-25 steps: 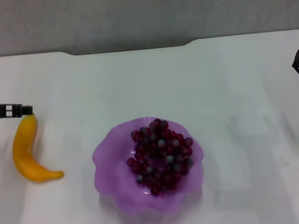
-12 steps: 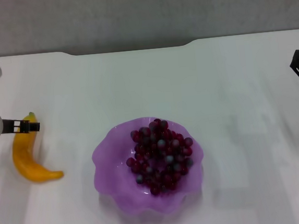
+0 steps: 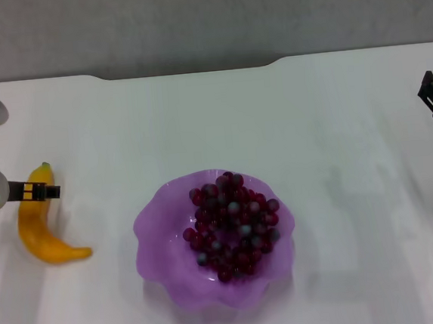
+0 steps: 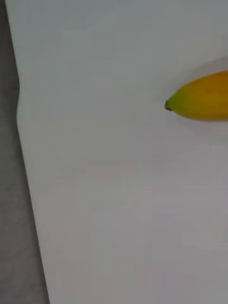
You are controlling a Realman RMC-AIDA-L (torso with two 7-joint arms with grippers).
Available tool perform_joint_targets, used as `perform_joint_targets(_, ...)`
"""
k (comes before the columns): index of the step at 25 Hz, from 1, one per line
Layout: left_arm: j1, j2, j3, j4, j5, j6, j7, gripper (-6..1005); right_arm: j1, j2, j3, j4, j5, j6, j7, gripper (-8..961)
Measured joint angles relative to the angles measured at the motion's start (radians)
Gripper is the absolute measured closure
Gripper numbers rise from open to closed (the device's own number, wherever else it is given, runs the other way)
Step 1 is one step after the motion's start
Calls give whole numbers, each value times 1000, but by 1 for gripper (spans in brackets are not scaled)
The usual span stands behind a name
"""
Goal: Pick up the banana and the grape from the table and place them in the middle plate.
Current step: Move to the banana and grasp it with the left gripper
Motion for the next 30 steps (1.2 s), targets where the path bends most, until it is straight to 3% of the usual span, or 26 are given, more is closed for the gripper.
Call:
perform_joint_targets(17, -36, 5, 7, -102, 2, 28, 4, 227, 1, 0, -3, -2, -6, 0, 0, 75)
perform_joint_targets(27, -38, 0, 8, -102, 2, 27, 13, 250, -1, 1, -3, -2, -3, -4, 0, 75)
perform_joint_targets(30, -38, -1, 8, -101, 2, 26, 13, 314, -3, 1, -3, -2, -4, -4, 0, 75)
